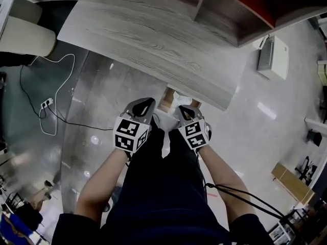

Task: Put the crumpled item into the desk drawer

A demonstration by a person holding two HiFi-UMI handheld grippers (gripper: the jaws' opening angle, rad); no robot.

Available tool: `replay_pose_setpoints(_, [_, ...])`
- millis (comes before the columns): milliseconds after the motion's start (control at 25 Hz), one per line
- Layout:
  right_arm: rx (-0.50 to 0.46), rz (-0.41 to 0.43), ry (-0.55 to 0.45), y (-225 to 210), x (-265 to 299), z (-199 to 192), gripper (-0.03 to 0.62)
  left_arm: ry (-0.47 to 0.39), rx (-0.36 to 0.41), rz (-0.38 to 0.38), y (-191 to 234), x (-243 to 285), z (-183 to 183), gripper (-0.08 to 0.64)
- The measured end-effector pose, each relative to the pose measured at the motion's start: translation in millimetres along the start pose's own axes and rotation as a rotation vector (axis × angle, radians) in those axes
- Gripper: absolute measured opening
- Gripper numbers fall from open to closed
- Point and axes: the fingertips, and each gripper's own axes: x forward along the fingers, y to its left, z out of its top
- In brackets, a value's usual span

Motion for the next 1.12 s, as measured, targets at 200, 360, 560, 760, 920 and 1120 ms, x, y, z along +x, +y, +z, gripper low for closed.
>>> replay_pose_setpoints(200, [-0.001,0.001,0.063,5,19,-19,0.008,0.018,-0.019,0.007,5,-3,-12,0.014])
replay_pose_setpoints(360, [0.019,0.007,0.117,1,35,-37,0.008,0.028,-0.026,0.001,4,-2,-17,0.014])
replay_pose_setpoints(560, [0.037,0.009,0.187,-5,55,-51,0.008,0.043,-0.040,0.014,12,-4,-23,0.014])
replay_pose_setpoints(760, [0.053,-0.010,0.236,-14,71,-61,0.008,0.047,-0.054,0.035,23,-9,-27,0.014])
replay_pose_setpoints(920, [0.064,-0.033,0.252,-20,80,-62,0.008,0.054,-0.057,0.047,30,-11,-31,0.014])
replay_pose_setpoints(1120, [0.062,-0.062,0.272,-23,87,-66,0.009,0.062,-0.057,0.056,33,-14,-38,0.014])
